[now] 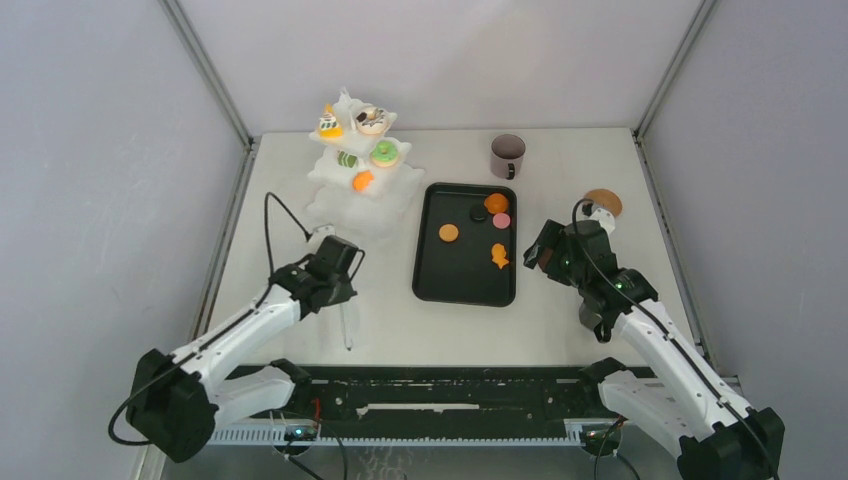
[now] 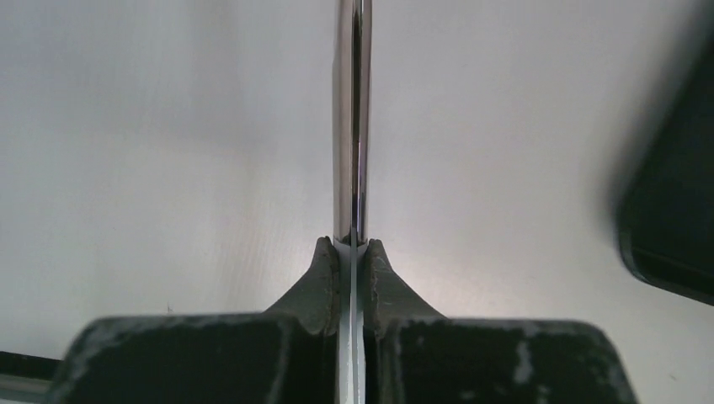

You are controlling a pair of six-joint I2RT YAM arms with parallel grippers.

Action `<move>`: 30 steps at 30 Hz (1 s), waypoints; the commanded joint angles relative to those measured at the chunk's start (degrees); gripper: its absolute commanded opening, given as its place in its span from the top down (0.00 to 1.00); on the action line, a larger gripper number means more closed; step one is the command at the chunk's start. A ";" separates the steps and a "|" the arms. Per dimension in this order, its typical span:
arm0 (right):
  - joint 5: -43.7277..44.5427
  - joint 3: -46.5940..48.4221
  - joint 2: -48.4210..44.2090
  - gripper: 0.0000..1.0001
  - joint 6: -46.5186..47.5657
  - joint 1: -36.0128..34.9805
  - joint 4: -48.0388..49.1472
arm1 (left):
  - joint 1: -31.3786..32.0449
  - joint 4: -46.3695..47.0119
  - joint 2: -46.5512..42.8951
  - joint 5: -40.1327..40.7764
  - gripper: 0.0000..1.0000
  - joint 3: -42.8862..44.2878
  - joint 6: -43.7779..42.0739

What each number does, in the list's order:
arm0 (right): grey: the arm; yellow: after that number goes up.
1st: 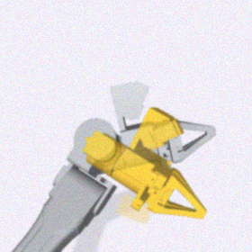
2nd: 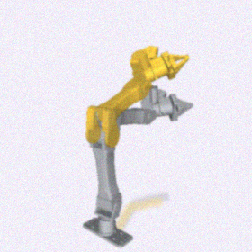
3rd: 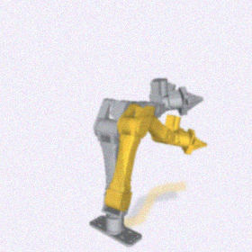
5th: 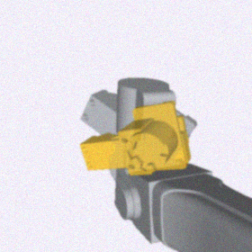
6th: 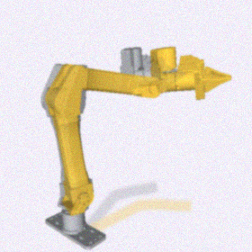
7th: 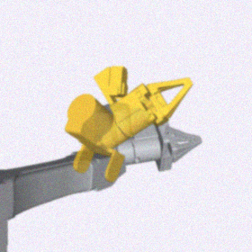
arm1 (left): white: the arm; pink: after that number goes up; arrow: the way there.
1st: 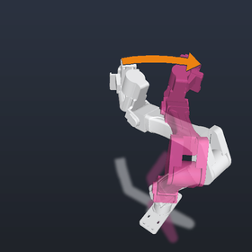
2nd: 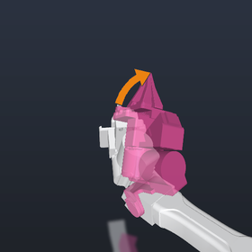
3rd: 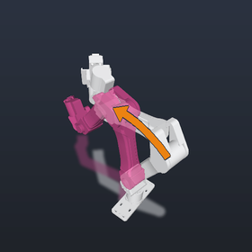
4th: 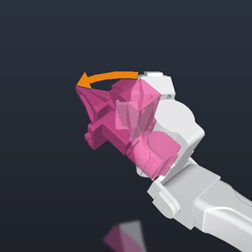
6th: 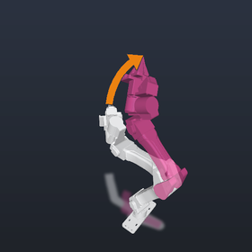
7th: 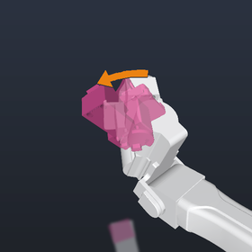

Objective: Serve the afternoon tea

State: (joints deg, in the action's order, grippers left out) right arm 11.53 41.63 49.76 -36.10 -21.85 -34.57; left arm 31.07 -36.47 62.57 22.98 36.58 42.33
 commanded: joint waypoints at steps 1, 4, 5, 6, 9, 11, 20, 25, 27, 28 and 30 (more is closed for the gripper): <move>0.59 0.45 -1.41 0.03 0.41 -0.39 1.46 | -0.22 -8.31 -4.77 -3.97 1.00 10.17 -8.32; -0.17 0.83 -1.22 0.03 0.32 -0.37 2.53 | 0.04 -10.62 -6.87 -7.24 1.00 13.58 -10.32; -0.19 1.22 -0.90 0.03 0.33 -0.39 2.48 | 0.15 -10.59 -7.48 -8.74 1.00 14.32 -10.79; -0.07 1.64 -0.43 0.03 0.33 -0.39 2.30 | 0.30 -10.35 -8.00 -10.46 1.00 14.85 -11.30; 0.62 2.80 0.28 0.03 0.46 -0.38 1.43 | 1.90 -10.29 -7.34 -14.24 0.99 16.50 -12.22; 1.13 2.94 -0.18 0.03 0.55 -0.34 0.98 | 4.20 -10.28 -6.00 -15.34 0.99 17.67 -12.67; 5.79 3.58 -4.49 0.03 2.80 1.54 -1.76 | 8.61 -8.37 2.26 -22.88 0.94 24.25 -17.96; 6.35 4.97 -6.93 0.02 3.95 6.35 -5.19 | 10.61 -4.45 9.02 -26.15 0.93 27.36 -17.53; 6.65 5.08 -8.96 0.03 4.08 7.70 -5.82 | 10.99 -2.54 11.41 -27.58 0.92 28.53 -16.47; 6.66 4.97 -9.69 0.03 4.10 8.11 -5.92 | 11.16 -1.76 12.53 -28.18 0.92 29.26 -16.07; 6.39 5.03 -10.68 0.03 4.54 8.46 -5.74 | 11.44 -1.25 14.85 -28.93 0.90 30.83 -15.53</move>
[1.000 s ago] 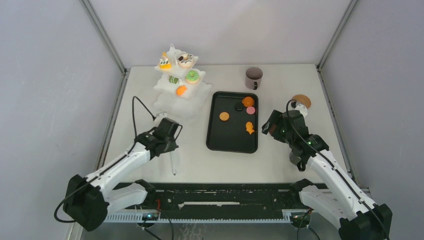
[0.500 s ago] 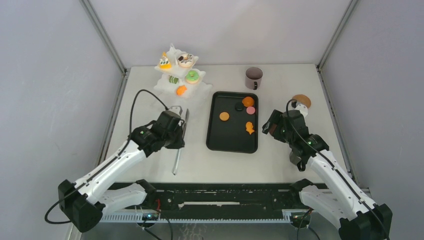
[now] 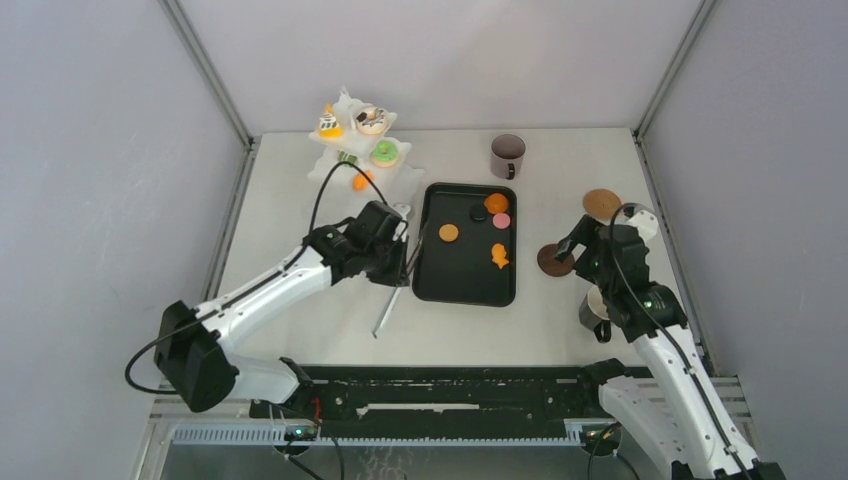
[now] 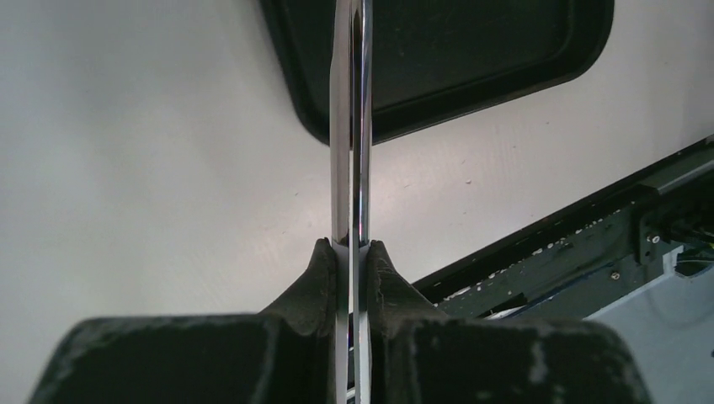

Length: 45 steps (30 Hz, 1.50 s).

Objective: Serve the afternoon tea

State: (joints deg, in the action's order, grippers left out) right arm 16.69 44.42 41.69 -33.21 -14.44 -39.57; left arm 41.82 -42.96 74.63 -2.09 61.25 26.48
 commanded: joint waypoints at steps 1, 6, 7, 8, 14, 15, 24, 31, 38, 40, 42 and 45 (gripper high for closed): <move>0.98 2.27 -2.82 0.03 1.80 1.14 -0.55 | 0.71 5.19 3.92 -3.89 0.88 6.92 0.60; 0.16 2.25 -1.22 0.03 1.74 1.17 -0.16 | 0.93 4.61 8.71 -1.82 0.75 10.36 0.73; -0.01 2.26 -0.80 0.03 1.75 1.20 -0.09 | 1.02 4.22 9.59 -1.18 0.73 10.95 0.69; -0.19 2.19 -0.58 0.03 1.64 1.24 -0.03 | 1.11 3.82 10.69 -0.30 0.71 11.39 0.68; -0.25 2.21 0.63 0.03 1.66 1.25 0.70 | 2.39 2.56 14.61 5.03 0.61 13.02 2.51; -0.37 2.19 0.78 0.03 1.71 1.25 0.79 | 2.65 2.65 15.08 5.39 0.58 13.09 2.88; -1.12 1.59 2.09 0.03 1.55 1.25 1.75 | 3.70 5.19 18.63 6.37 0.51 13.29 3.97; -1.40 1.54 2.43 0.03 1.93 1.25 2.16 | 3.70 5.04 21.84 6.56 0.47 15.13 3.67; -1.98 1.54 2.65 0.03 1.55 1.25 2.21 | 3.70 4.40 24.43 6.99 0.45 17.41 3.75; -2.01 1.61 2.64 0.03 1.57 1.25 2.23 | 3.62 4.08 25.34 7.37 0.45 18.22 3.76; -2.01 1.54 2.52 0.03 1.57 1.25 2.17 | 3.62 4.19 26.24 7.26 0.45 18.86 3.66; -2.09 1.56 2.68 0.03 1.64 1.21 2.21 | 3.62 4.06 27.77 6.60 0.45 20.19 3.24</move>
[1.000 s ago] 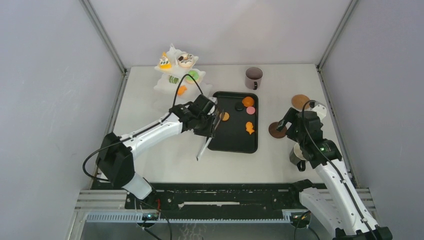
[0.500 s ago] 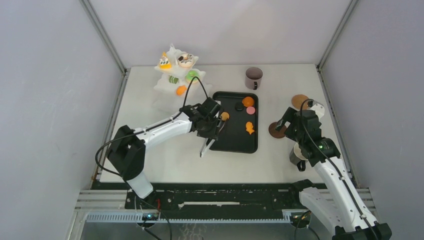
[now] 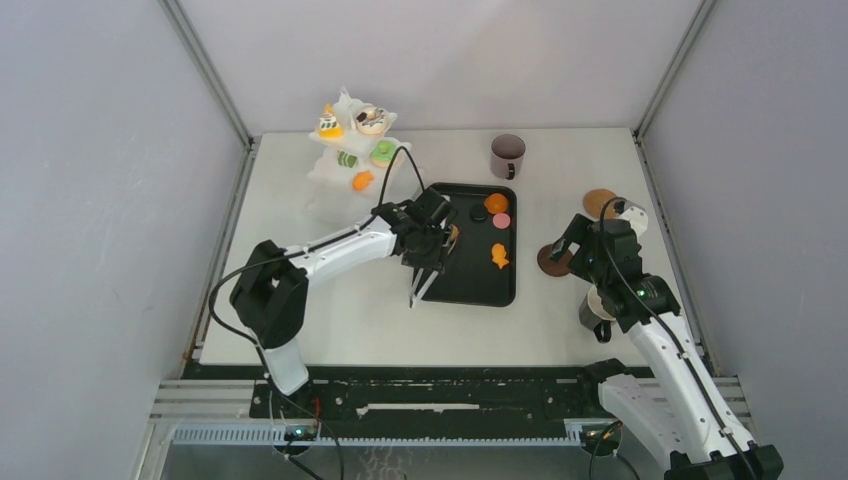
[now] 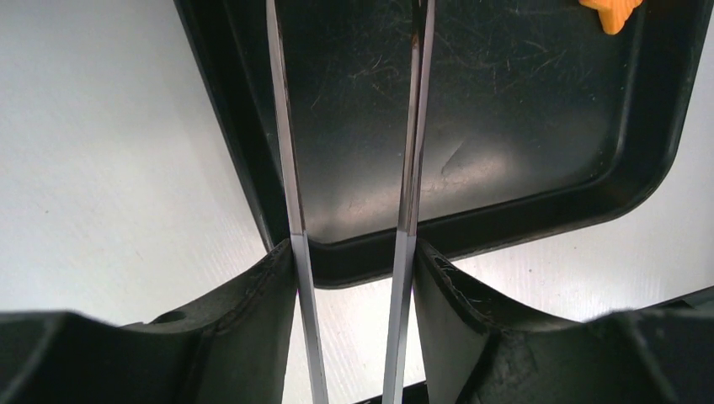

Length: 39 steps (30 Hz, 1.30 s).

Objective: Serve the afternoon tea

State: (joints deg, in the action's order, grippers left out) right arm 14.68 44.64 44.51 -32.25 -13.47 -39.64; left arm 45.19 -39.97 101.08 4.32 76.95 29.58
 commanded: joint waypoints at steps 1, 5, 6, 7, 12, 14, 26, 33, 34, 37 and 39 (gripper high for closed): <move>-0.09 1.33 -0.17 0.03 0.67 0.29 2.28 | 0.23 1.01 1.78 0.17 0.45 4.94 -0.02; -0.17 1.34 -0.16 0.03 0.48 0.29 2.20 | 0.24 0.20 2.55 0.84 0.47 6.36 0.01; -0.22 1.34 -0.20 0.03 0.44 0.29 2.20 | 0.23 0.23 2.48 0.96 0.48 6.44 0.10; -0.25 1.37 -0.16 0.03 0.36 0.29 2.20 | 0.25 0.28 2.46 1.20 0.48 6.38 0.20; -0.50 1.32 0.38 0.03 0.31 0.29 2.28 | 0.21 0.03 2.18 1.91 0.56 6.87 0.04; -0.48 1.35 0.24 0.03 0.27 0.29 2.16 | 0.21 -0.11 1.39 2.62 0.59 6.99 -0.05; -0.43 0.84 -0.56 0.03 -0.03 0.29 2.02 | -0.39 -0.66 -4.55 8.73 0.70 8.33 1.32; -0.25 0.73 -0.79 0.03 0.25 0.29 1.84 | -0.94 -0.29 -7.22 8.87 0.72 7.49 1.45; -0.24 0.72 -0.75 0.03 0.25 0.29 1.84 | -0.97 -0.24 -7.89 9.05 0.72 6.96 1.51; -0.26 0.75 -0.63 0.03 0.17 0.29 1.93 | -0.98 -0.24 -10.21 8.94 0.72 5.13 1.29; -0.26 0.71 -0.49 0.03 0.11 0.29 2.00 | -1.02 -0.68 -11.80 9.22 0.72 3.29 1.18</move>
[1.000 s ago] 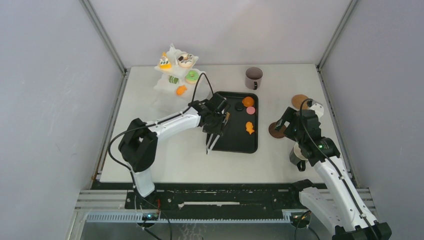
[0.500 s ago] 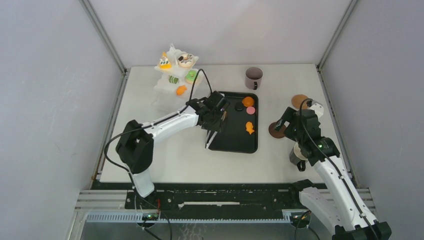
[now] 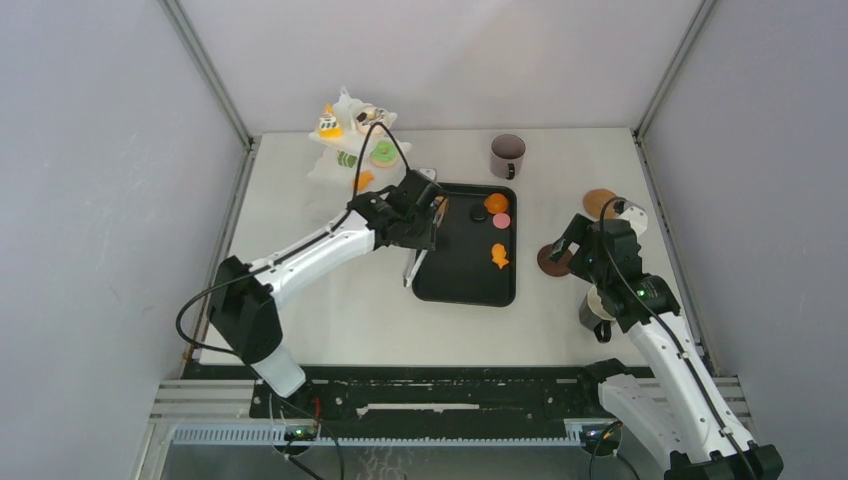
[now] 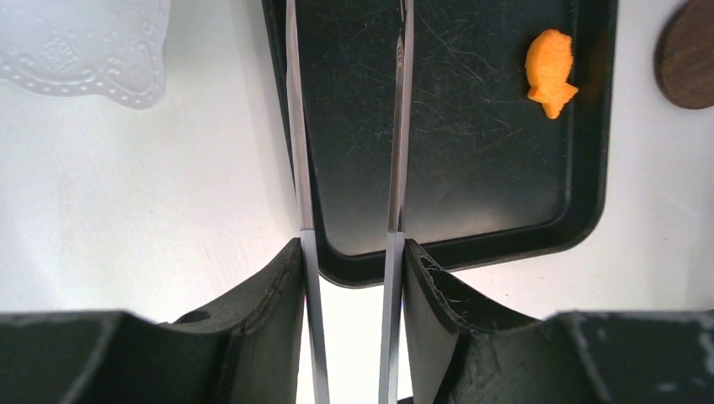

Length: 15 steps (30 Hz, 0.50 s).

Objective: Serve the afternoon tea

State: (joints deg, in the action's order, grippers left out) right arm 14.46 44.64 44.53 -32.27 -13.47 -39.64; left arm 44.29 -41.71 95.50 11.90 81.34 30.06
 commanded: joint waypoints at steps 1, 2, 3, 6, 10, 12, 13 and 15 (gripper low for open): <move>-0.11 0.66 -0.46 0.03 0.26 0.29 2.06 | -0.23 0.74 -7.25 1.83 0.72 -2.24 0.74; -0.13 0.65 -0.34 0.03 0.28 0.29 2.17 | -0.40 0.57 -8.16 2.20 0.73 -3.52 0.99; -0.20 0.55 -0.22 0.03 0.28 0.29 2.31 | -0.68 0.46 -9.26 2.47 0.72 -4.94 1.27; -0.90 0.12 0.37 0.03 0.24 0.29 3.24 | -2.32 1.25 -12.25 2.37 0.72 -9.09 2.61; -2.16 0.01 1.43 0.03 0.14 0.27 4.31 | -5.38 2.37 -14.82 2.11 0.73 -13.47 3.74; -2.53 0.01 1.57 0.03 0.27 0.29 4.73 | -6.92 2.52 -15.76 2.66 0.73 -14.63 3.69; -2.53 0.05 1.56 0.03 0.34 0.29 4.74 | -7.80 2.78 -16.08 2.70 0.72 -15.29 3.62; -2.19 0.01 1.53 0.03 0.38 0.25 4.62 | -9.65 3.23 -16.51 2.77 0.72 -16.47 3.33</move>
State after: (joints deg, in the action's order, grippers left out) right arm 12.67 44.62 46.39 -32.27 -13.47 -37.85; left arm 37.41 -41.43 82.65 13.10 67.07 32.62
